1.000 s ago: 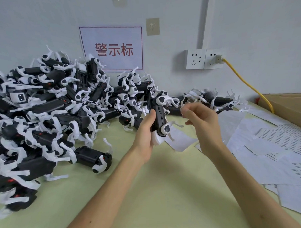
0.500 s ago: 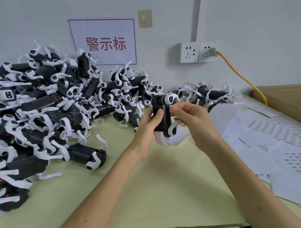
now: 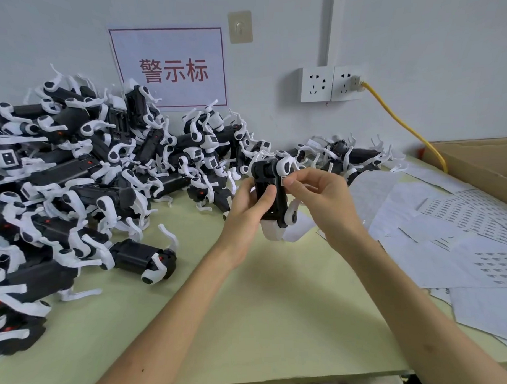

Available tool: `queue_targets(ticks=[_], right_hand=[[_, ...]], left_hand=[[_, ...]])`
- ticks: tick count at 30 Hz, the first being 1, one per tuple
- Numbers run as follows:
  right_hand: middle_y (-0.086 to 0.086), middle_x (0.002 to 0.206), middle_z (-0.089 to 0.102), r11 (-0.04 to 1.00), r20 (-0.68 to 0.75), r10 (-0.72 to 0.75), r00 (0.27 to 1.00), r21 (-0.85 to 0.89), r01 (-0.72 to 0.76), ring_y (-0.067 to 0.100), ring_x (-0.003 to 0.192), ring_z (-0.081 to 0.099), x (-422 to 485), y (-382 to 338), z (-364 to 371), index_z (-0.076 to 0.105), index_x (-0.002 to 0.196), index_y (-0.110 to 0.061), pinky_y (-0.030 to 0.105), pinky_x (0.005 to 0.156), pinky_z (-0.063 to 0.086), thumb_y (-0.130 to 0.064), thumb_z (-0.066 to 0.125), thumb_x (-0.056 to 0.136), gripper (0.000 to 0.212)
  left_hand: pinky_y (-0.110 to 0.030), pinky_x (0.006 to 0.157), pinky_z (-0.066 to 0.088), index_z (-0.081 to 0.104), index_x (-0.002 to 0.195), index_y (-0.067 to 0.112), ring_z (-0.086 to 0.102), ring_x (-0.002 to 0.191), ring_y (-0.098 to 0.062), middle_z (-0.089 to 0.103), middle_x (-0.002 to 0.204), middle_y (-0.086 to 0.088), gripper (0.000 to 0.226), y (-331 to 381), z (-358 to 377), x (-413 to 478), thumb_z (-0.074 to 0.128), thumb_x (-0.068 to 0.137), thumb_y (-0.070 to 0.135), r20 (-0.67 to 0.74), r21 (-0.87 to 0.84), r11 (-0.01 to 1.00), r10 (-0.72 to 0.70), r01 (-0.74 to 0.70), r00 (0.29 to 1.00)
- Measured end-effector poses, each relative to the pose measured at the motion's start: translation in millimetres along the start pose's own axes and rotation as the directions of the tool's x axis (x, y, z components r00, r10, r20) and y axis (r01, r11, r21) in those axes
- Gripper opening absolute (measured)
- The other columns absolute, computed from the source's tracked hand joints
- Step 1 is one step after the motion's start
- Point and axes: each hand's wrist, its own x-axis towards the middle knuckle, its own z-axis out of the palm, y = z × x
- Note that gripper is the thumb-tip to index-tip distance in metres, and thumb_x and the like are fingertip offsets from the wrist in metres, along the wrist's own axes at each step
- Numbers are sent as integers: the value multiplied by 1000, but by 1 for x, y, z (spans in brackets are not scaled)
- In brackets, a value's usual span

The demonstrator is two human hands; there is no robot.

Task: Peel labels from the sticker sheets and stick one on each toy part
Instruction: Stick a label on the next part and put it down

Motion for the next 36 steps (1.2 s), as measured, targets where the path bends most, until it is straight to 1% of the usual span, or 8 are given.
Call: queue_targets(ticks=[4, 8, 11, 22, 26, 32, 34, 36], right_hand=[[-12, 72, 72, 999, -15, -26, 1000, -36, 25, 3, 68, 67, 0, 0, 0, 72, 80, -15, 14, 69, 51, -12, 71, 94, 15], [-15, 72, 71, 993, -31, -72, 997, -99, 68, 2, 66, 67, 0, 1, 1, 72, 79, -17, 13, 66, 49, -10, 71, 93, 16], [-16, 71, 71, 990, -45, -85, 995, -116, 80, 1, 66, 67, 0, 1, 1, 71, 78, -19, 12, 65, 48, -9, 71, 93, 18], [-15, 71, 72, 986, -82, -105, 991, -137, 93, 2, 66, 67, -1, 3, 3, 72, 78, -20, 12, 65, 48, -9, 72, 92, 18], [-15, 71, 72, 988, -105, -100, 989, -130, 86, 2, 67, 67, -2, 3, 5, 72, 76, -22, 11, 66, 47, -10, 72, 92, 20], [-12, 64, 71, 993, -122, -70, 990, -104, 58, 4, 63, 67, -5, 4, 7, 73, 79, -15, 10, 65, 46, -11, 71, 93, 15], [-9, 64, 71, 996, -133, -60, 989, -80, 50, 6, 61, 66, -6, 5, 9, 73, 79, -12, 11, 63, 46, -11, 71, 93, 14], [-6, 66, 73, 997, -138, -48, 989, -62, 40, 6, 64, 66, -7, 5, 10, 74, 80, -10, 11, 64, 46, -11, 71, 93, 13]], left_hand=[[-46, 111, 47, 61, 118, 16, 68, 113, -21, 74, 112, -4, 38, 0, 0, 0, 64, 88, 39, -11, 19, 1000, 8, -8, 1000], [-54, 112, 45, 60, 122, 14, 67, 118, -30, 72, 121, -14, 42, 0, 0, 0, 65, 89, 40, -26, 32, 999, 5, -4, 1000], [-55, 112, 44, 60, 122, 15, 67, 118, -30, 72, 120, -14, 42, 0, 0, 0, 65, 89, 41, -33, 49, 999, 4, -2, 999], [-53, 112, 45, 58, 123, 15, 67, 118, -28, 72, 120, -11, 44, -4, 0, 2, 65, 89, 41, -46, 79, 997, 19, -15, 999], [-49, 111, 46, 58, 122, 17, 67, 117, -23, 72, 119, -9, 41, -5, -1, 2, 65, 89, 41, -38, 89, 996, 33, -30, 999], [-36, 107, 48, 57, 122, 22, 66, 114, -11, 72, 119, -3, 38, -7, -2, 2, 64, 91, 42, -16, 117, 991, 64, -61, 998], [-35, 106, 48, 57, 121, 24, 66, 114, -11, 73, 117, -1, 36, -7, -3, 2, 63, 91, 42, -15, 128, 989, 80, -77, 997], [-36, 106, 48, 56, 121, 24, 66, 115, -14, 73, 116, 0, 37, -8, -4, 3, 63, 90, 42, -15, 138, 986, 95, -92, 995]])
